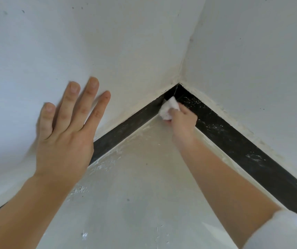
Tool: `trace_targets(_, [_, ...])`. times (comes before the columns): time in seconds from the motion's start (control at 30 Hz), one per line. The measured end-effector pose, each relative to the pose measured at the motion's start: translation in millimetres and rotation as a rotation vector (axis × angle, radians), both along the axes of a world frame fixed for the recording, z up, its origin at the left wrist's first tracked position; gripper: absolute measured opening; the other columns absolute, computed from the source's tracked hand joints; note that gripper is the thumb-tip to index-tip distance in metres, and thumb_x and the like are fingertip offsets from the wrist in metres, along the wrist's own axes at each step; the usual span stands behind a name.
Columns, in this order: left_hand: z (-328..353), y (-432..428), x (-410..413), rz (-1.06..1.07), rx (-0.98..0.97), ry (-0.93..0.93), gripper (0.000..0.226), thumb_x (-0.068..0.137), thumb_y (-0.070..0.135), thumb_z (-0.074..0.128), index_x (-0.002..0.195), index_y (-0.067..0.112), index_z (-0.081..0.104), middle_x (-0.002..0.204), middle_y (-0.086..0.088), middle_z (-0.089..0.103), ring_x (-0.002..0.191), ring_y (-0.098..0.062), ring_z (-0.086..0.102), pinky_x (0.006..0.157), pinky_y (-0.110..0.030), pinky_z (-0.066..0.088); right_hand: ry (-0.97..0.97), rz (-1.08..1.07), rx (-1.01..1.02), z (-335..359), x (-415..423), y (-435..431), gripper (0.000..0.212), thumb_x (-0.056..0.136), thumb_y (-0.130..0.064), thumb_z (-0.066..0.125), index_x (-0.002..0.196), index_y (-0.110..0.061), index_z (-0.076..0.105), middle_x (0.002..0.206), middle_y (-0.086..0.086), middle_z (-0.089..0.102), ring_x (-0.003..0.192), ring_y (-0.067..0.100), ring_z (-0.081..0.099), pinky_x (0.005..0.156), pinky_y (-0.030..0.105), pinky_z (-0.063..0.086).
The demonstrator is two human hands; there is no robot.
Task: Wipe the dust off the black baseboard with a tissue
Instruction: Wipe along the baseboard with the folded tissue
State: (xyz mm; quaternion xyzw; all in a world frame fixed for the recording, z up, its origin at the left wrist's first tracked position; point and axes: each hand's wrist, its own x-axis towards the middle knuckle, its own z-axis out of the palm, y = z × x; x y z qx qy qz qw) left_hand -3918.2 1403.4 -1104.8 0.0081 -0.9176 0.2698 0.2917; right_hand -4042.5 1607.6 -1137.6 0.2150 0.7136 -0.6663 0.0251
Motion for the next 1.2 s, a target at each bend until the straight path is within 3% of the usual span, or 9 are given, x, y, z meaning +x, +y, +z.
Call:
trace_targets(0.2, [-1.0, 1.1, -0.6, -0.007, -0.002, 0.012, 0.09, 0.081, 0.006, 0.065, 0.155, 0.024, 0.016, 0.162, 0.0, -0.004, 0.146, -0.02, -0.019, 0.115, -0.037, -0.02, 0.07, -0.209, -0.105, -5.0, 13.5, -54.0, 0.022, 0.094, -0.021, 0.056, 0.077, -0.011, 0.066, 0.067, 0.001, 0.057, 0.059, 0.009, 0.05, 0.06, 0.016, 0.047])
trace_targets(0.33, [1.3, 2.4, -1.5, -0.01, 0.032, 0.003, 0.089, 0.082, 0.003, 0.063, 0.155, 0.024, 0.016, 0.162, 0.001, -0.005, 0.145, -0.018, -0.021, 0.113, -0.035, -0.022, -0.013, -0.226, -0.326, -7.4, 64.8, -91.9, 0.032, 0.091, -0.004, 0.056, 0.11, -0.024, 0.072, 0.095, 0.0, 0.07, 0.079, 0.005, 0.062, 0.074, 0.01, 0.049])
trace_targets(0.43, [2.6, 2.3, -0.6, -0.01, 0.029, 0.005, 0.086, 0.084, 0.004, 0.062, 0.154, 0.023, 0.017, 0.162, 0.0, -0.007, 0.145, -0.019, -0.022, 0.113, -0.035, -0.023, 0.015, 0.038, -0.277, -6.6, 98.4, -87.7, 0.038, 0.09, -0.007, 0.06, 0.087, -0.043, 0.074, 0.092, -0.006, 0.071, 0.087, 0.003, 0.064, 0.077, 0.013, 0.049])
trace_targets(0.57, [5.6, 2.6, 0.3, -0.007, 0.035, -0.012, 0.087, 0.084, 0.005, 0.063, 0.155, 0.023, 0.016, 0.162, -0.001, -0.006, 0.145, -0.02, -0.022, 0.113, -0.035, -0.023, -0.032, 0.553, -0.154, -17.3, 99.0, -50.9, 0.014, 0.087, -0.018, 0.068, 0.098, -0.018, 0.077, 0.075, -0.019, 0.068, 0.072, -0.008, 0.06, 0.069, 0.008, 0.044])
trace_targets(0.77, [11.7, 0.2, 6.9, -0.036, 0.045, -0.068, 0.095, 0.081, 0.003, 0.066, 0.155, 0.023, 0.011, 0.162, 0.001, -0.001, 0.146, -0.017, -0.017, 0.116, -0.033, -0.016, 0.104, -0.016, -0.054, -6.9, 41.7, -37.5, 0.019, 0.09, -0.028, 0.063, 0.074, -0.026, 0.071, 0.063, -0.007, 0.058, 0.058, 0.0, 0.051, 0.061, 0.013, 0.042])
trace_targets(0.87, [20.8, -5.5, 16.6, -0.105, 0.122, -0.141, 0.099, 0.079, -0.003, 0.068, 0.155, 0.023, 0.01, 0.162, 0.003, -0.004, 0.147, -0.014, -0.011, 0.118, -0.029, -0.011, 0.027, -0.087, -0.168, -5.4, 51.7, -65.9, 0.024, 0.094, -0.038, 0.057, 0.092, -0.02, 0.072, 0.069, -0.008, 0.059, 0.064, 0.001, 0.054, 0.065, 0.011, 0.042])
trace_targets(0.97, [27.3, -14.3, 30.5, -0.123, 0.172, -0.204, 0.103, 0.074, -0.009, 0.071, 0.155, 0.022, 0.014, 0.161, 0.003, -0.007, 0.147, -0.014, -0.009, 0.118, -0.03, -0.011, -0.081, -0.127, -0.27, -16.1, 94.9, -104.6, 0.02, 0.093, -0.024, 0.057, 0.107, -0.028, 0.071, 0.089, -0.012, 0.071, 0.084, 0.001, 0.065, 0.077, 0.014, 0.049])
trace_targets(1.07, [26.1, -22.3, 42.9, -0.102, 0.177, -0.233, 0.099, 0.073, -0.013, 0.069, 0.153, 0.019, 0.02, 0.161, 0.001, -0.005, 0.147, -0.016, -0.012, 0.117, -0.033, -0.014, -0.069, 0.047, -0.175, -17.1, 144.9, -125.9, 0.023, 0.094, -0.014, 0.053, 0.099, -0.027, 0.071, 0.071, -0.017, 0.059, 0.065, -0.001, 0.054, 0.066, 0.008, 0.043])
trace_targets(1.2, [27.5, -28.5, 53.4, -0.096, 0.127, -0.236, 0.093, 0.076, -0.014, 0.055, 0.154, 0.02, 0.016, 0.161, -0.003, -0.002, 0.147, -0.019, -0.012, 0.116, -0.036, -0.015, -0.05, 0.534, -0.201, -21.1, 176.0, -106.6, 0.028, 0.094, -0.007, 0.057, 0.11, -0.024, 0.072, 0.081, -0.027, 0.065, 0.059, -0.011, 0.055, 0.065, 0.003, 0.04])
